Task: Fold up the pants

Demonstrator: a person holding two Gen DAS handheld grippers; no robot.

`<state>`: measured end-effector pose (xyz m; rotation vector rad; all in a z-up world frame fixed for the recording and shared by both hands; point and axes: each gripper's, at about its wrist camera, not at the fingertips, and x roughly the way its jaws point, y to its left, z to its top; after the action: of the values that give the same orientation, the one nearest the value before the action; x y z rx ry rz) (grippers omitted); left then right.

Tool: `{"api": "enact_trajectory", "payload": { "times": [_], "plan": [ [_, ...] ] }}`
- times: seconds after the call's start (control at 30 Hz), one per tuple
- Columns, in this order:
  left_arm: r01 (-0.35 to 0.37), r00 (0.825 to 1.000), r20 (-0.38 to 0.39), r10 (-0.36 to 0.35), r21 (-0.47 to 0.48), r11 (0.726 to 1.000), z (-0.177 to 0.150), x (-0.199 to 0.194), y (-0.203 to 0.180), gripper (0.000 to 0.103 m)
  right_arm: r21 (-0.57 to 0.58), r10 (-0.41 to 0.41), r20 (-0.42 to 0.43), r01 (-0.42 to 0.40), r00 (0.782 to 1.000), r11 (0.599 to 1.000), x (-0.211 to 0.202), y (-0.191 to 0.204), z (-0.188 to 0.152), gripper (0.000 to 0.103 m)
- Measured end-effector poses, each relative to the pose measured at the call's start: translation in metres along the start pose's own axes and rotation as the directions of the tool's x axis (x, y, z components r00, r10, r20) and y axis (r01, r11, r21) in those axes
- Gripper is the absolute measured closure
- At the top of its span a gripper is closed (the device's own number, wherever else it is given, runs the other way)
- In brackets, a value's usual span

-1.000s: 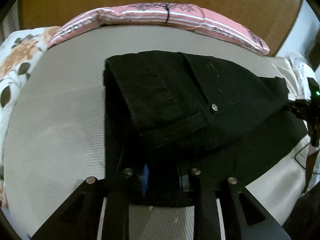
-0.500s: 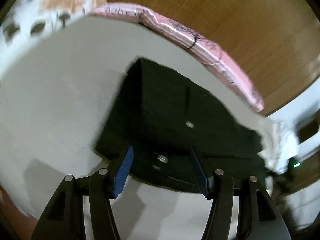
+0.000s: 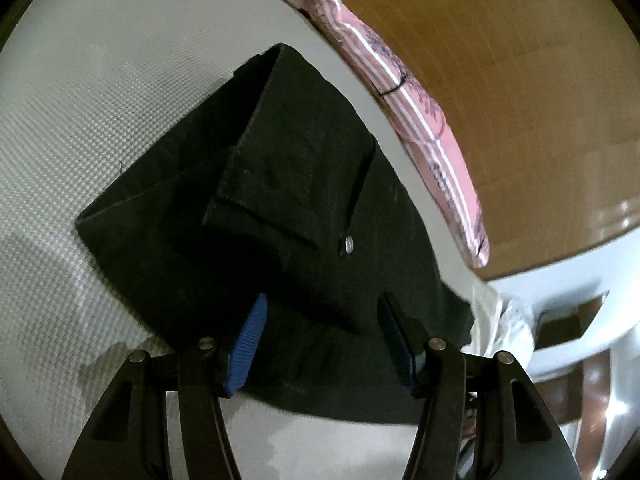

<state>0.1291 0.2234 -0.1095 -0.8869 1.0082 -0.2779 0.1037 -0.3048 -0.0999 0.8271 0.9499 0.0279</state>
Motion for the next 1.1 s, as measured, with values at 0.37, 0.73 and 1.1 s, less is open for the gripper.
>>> {"api": "enact_trajectory", "payload": {
  "times": [0.37, 0.73, 1.1],
  "plan": [
    [-0.020, 0.999, 0.049, 0.024, -0.084, 0.996, 0.016, 0.005, 0.012, 0.071, 0.112, 0.024, 0.045, -0.028, 0.999, 0.993, 0.010, -0.023, 0.034, 0.087],
    [-0.160, 0.987, 0.016, 0.159, 0.155, 0.975, 0.021, -0.006, -0.012, 0.082, -0.020, -0.057, 0.091, 0.059, 0.994, 0.998, -0.026, 0.001, 0.028, 0.098],
    [-0.283, 0.947, -0.016, 0.320, 0.431, 0.857, 0.026, -0.017, -0.026, 0.082, -0.091, -0.115, 0.023, 0.117, 0.993, 0.989, -0.068, 0.014, -0.028, 0.098]
  ]
}}
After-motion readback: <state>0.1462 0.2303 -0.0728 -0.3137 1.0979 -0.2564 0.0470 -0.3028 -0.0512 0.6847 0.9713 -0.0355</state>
